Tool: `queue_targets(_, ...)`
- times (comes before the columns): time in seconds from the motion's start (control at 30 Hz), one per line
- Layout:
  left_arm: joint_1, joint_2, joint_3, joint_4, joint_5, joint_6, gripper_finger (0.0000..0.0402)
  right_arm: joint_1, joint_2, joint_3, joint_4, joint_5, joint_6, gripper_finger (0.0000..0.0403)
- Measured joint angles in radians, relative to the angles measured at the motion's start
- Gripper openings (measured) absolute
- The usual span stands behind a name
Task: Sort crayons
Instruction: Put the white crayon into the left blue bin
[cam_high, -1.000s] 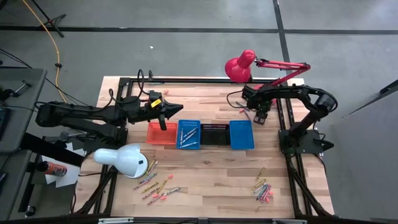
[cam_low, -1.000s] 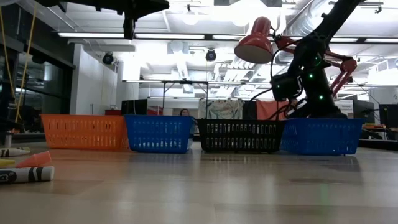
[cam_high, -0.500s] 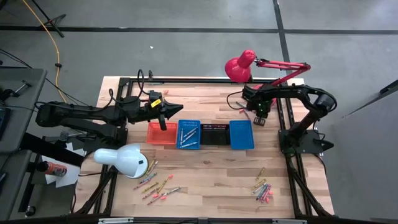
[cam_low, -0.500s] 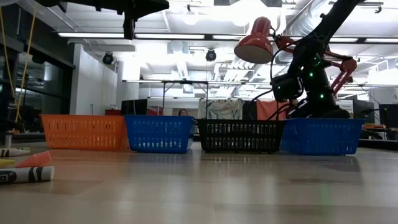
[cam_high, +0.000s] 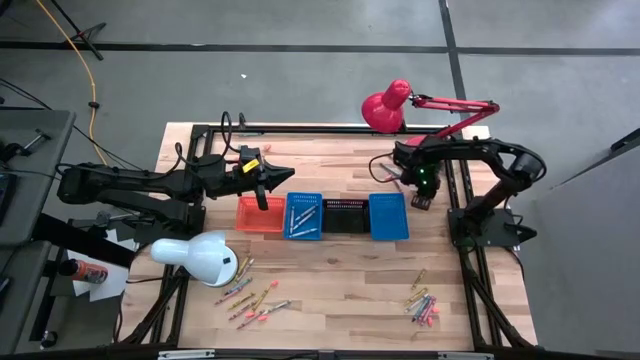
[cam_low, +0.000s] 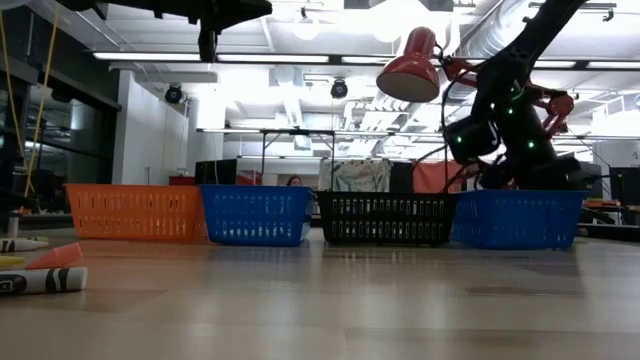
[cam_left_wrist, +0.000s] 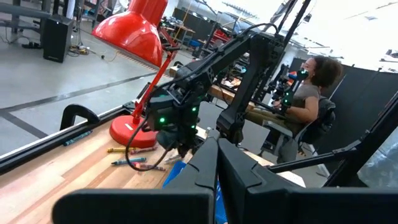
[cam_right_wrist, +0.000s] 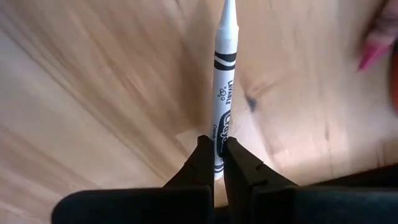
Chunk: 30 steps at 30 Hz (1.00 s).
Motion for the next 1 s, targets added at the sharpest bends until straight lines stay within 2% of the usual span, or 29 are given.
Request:
queue_targets(0.17, 0.000, 0.000, 0.000, 0.000, 0.000, 0.001, 0.0001, 0.047, -0.054, 0.001, -0.029, 0.006, 0.024, 0.0001)
queue_targets(0.47, 0.000, 0.000, 0.000, 0.000, 0.000, 0.019, 0.0001, 0.169, -0.224, 0.003, -0.048, -0.082, 0.107, 0.0000)
queue_targets(0.73, 0.000, 0.000, 0.000, 0.000, 0.000, 0.036, 0.0001, 0.327, -0.443, 0.004, -0.028, -0.185, 0.321, 0.0000)
queue_targets(0.87, 0.000, 0.000, 0.000, 0.004, -0.013, 0.053, 0.0001, 0.424, -0.546, 0.004, 0.087, -0.187, 0.470, 0.0000)
queue_targets(1.0, 0.000, 0.000, 0.000, 0.015, -0.058, 0.052, 0.0001, 0.496, -0.602, 0.005, 0.328, -0.187, 0.581, 0.0000)
